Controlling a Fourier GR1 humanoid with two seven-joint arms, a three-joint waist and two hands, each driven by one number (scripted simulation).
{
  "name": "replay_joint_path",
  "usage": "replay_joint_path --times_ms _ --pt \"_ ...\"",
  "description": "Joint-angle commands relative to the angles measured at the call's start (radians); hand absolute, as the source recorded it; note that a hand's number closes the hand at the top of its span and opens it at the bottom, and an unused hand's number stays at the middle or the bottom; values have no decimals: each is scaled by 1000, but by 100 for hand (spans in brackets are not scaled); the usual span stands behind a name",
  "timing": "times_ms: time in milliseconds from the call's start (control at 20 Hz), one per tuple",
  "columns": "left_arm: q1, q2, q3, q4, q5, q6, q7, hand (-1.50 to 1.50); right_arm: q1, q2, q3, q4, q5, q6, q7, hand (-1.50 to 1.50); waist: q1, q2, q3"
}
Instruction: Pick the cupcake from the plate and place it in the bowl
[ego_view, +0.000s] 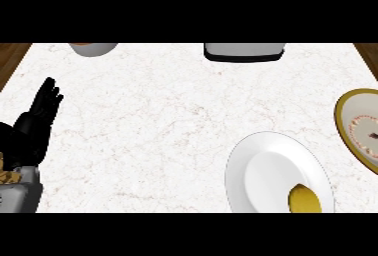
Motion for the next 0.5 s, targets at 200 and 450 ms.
replay_joint_path --times_ms 200,450 --pt "23 -3 22 12 11 -57 -39 0 -239 2 114 418 105 -38 -164 150 31 6 1" --pt "-55 14 51 68 19 -79 -27 0 -449 -32 167 762 197 -93 -299 150 38 11 1"
